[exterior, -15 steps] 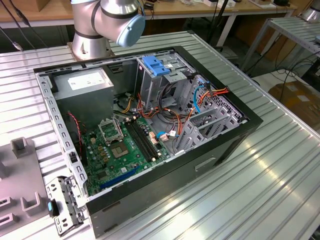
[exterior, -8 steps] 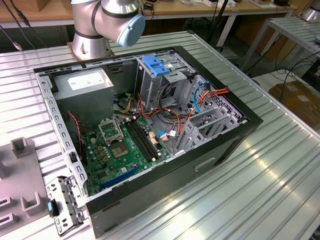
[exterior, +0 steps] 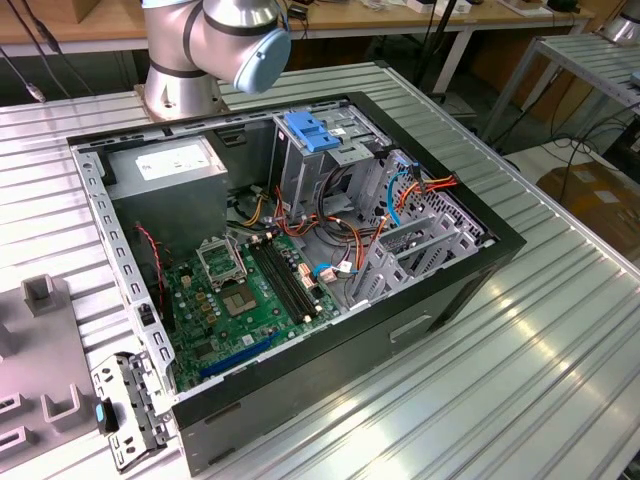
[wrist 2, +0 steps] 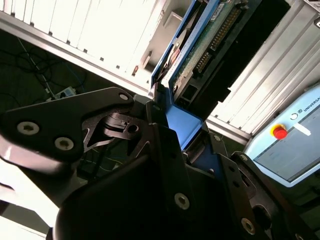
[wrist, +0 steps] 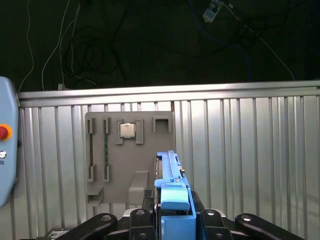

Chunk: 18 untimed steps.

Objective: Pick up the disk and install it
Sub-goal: 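Pick up the disk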

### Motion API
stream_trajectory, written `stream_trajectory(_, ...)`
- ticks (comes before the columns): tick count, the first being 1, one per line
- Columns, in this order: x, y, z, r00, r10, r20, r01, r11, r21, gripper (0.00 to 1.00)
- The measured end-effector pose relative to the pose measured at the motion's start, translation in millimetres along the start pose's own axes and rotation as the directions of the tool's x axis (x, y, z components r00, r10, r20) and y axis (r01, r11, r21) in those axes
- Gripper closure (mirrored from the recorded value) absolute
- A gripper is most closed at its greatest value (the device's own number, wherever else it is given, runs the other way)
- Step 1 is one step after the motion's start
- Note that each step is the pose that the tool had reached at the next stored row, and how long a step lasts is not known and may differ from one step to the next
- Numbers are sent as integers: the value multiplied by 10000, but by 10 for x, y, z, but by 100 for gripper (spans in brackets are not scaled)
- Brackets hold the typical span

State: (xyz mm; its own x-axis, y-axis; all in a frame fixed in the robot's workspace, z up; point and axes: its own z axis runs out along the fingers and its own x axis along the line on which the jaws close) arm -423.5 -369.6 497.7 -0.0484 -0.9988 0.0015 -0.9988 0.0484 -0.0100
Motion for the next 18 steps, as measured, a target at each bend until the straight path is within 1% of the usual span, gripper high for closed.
stream_trajectory(2, -1, -18, 0, 10000, 0, 0, 0, 10000, 0, 63)
stream_trajectory(3, -2, -47, 1, 10000, 0, 0, 0, 10000, 0, 63)
stream_trajectory(12, -6, -126, 2, 10000, 0, 1, 0, 10000, 1, 63)
stream_trajectory(18, -10, -196, 2, 10000, 1, 1, -1, 10000, 1, 63)
